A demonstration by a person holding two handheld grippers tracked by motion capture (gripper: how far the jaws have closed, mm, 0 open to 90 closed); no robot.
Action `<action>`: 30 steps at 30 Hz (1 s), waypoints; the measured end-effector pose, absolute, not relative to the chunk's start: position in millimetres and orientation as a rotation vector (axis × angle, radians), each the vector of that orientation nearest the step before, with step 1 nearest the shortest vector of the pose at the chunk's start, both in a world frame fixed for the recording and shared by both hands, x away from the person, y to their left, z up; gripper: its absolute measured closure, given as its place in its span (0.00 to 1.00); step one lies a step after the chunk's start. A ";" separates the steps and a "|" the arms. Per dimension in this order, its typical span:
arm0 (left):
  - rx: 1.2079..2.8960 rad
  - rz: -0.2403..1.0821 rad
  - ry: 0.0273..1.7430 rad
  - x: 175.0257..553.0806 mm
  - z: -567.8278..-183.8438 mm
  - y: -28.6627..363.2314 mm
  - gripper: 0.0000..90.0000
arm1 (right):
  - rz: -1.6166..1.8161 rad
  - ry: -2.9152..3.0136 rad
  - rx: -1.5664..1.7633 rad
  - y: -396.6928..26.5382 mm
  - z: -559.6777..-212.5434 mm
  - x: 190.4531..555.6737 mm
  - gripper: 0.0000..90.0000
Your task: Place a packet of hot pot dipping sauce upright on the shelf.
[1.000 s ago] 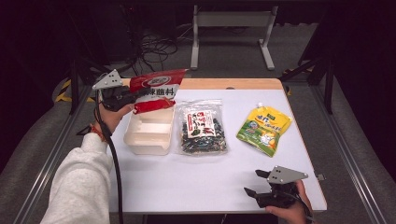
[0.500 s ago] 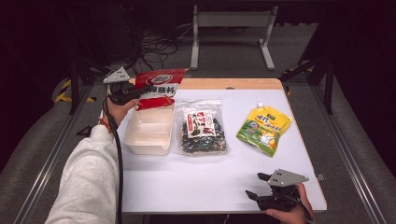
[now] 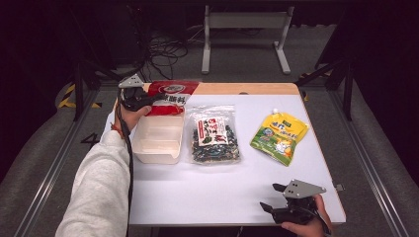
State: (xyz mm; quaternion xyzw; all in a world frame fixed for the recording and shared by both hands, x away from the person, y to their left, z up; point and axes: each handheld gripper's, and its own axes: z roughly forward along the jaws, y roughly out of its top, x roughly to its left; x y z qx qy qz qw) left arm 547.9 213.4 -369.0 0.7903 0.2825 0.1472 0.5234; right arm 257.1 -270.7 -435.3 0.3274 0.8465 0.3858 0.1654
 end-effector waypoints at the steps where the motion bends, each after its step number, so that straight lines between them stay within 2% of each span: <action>1: 1.898 0.346 0.680 548.0 -369.3 212.8 0.99 | 1.103 2.412 0.932 -270.9 -434.8 257.1 0.29; 3: 1.919 0.365 0.702 549.1 -369.9 211.9 0.93 | 1.101 2.407 0.932 -271.4 -433.9 257.0 0.29; 7: 1.937 0.386 0.742 548.7 -370.9 217.6 0.90 | 1.099 2.409 0.927 -271.5 -433.3 257.2 0.29; 10: 1.967 0.409 0.749 546.1 -372.9 221.9 0.98 | 1.098 2.416 0.917 -270.5 -433.0 257.3 0.29; 18: 1.950 0.405 0.788 543.4 -380.1 226.7 0.98 | 1.102 2.418 0.907 -267.7 -432.1 260.2 0.29; 24: 1.930 0.423 0.828 537.5 -383.8 233.4 0.90 | 1.102 2.412 0.910 -269.4 -431.5 263.3 0.29; 30: 1.903 0.472 0.864 519.3 -382.4 246.1 0.77 | 1.130 2.366 0.925 -278.6 -425.2 268.5 0.29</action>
